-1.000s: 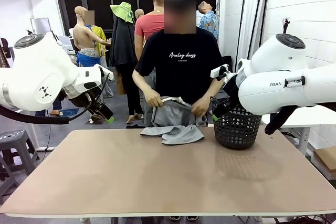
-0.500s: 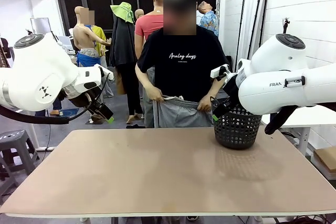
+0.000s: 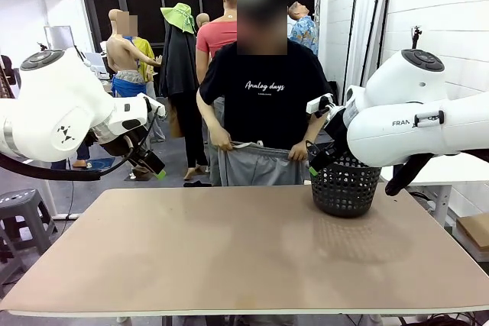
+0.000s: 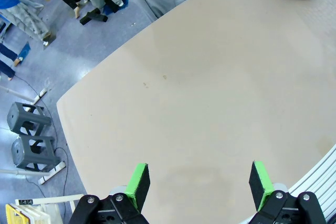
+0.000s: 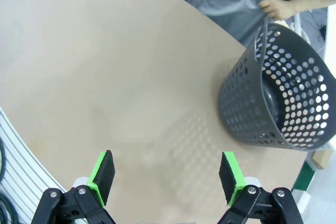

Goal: Fold the training pants.
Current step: Grab both ends of the Training pants handed by a person.

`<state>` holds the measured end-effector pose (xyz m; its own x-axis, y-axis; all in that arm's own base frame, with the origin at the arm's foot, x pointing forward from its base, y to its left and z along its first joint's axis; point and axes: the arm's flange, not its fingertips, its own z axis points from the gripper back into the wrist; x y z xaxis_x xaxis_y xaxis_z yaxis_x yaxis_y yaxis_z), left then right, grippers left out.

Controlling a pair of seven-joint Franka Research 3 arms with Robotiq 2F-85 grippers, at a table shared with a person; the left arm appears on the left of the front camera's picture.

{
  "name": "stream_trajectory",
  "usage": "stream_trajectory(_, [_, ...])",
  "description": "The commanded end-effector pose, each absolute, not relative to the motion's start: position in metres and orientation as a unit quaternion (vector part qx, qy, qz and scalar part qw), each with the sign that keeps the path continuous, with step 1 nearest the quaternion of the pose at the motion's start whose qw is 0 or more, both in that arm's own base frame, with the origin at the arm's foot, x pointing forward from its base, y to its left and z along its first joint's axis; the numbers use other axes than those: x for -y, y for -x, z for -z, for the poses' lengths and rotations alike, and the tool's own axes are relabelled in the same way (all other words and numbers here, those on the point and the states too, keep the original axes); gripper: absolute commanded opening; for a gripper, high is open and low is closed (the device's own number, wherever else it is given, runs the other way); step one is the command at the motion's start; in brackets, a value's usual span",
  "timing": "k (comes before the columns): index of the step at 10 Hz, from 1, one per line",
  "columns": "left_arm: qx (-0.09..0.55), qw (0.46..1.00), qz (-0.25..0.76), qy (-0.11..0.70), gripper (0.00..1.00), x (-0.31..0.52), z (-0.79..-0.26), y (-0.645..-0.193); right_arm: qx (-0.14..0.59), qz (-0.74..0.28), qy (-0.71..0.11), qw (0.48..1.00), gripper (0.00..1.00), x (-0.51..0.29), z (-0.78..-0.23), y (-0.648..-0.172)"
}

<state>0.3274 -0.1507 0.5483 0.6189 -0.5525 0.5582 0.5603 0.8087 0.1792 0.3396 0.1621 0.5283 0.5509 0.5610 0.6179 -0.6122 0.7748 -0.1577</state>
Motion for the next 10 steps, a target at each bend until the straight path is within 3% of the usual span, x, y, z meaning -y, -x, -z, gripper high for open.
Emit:
stream_trajectory(1, [0.313,0.898,0.308,0.010,1.00,0.1502,-0.5494,-0.3282,0.338,-0.333,-0.038,0.879,1.00,-0.1619,-0.5281,-0.3404])
stream_trajectory(10, [0.313,0.898,0.308,0.010,1.00,0.1502,-0.5494,-0.3282,0.338,-0.333,-0.038,0.879,1.00,-0.1619,-0.5281,-0.3404])
